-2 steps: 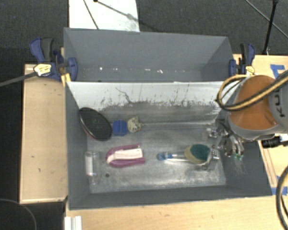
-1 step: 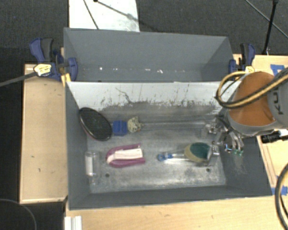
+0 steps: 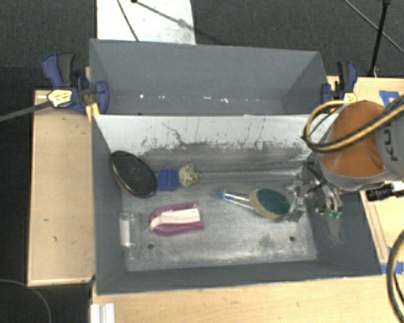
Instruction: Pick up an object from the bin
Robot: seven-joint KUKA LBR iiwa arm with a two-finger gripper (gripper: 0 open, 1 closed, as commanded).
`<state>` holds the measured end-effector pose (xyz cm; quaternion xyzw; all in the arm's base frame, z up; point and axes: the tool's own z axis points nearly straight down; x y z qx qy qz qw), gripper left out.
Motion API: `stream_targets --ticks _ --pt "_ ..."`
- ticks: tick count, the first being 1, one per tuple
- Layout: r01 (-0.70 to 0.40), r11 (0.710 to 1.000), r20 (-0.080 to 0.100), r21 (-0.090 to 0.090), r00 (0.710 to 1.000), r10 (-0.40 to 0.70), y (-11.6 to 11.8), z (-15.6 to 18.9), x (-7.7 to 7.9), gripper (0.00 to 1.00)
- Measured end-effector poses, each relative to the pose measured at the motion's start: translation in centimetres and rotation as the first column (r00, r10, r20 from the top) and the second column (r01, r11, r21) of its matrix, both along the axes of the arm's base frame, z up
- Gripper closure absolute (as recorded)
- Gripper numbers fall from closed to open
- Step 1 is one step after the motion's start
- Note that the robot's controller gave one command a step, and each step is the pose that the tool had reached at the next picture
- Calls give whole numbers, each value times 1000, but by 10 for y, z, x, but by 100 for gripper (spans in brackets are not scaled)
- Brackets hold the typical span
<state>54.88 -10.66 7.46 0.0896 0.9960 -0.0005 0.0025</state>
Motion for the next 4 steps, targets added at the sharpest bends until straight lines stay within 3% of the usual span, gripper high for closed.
stream_targets --ticks 1,2,3,4 --pt "16 1000 6 0 1000 -16 3 95 -1 100" --pt "12 1000 -3 1 1000 -12 3 91 -3 0" --pt "226 974 -8 0 974 -226 62 -4 35 0" --pt "-14 1000 -4 -1 1000 14 13 -4 6 0"
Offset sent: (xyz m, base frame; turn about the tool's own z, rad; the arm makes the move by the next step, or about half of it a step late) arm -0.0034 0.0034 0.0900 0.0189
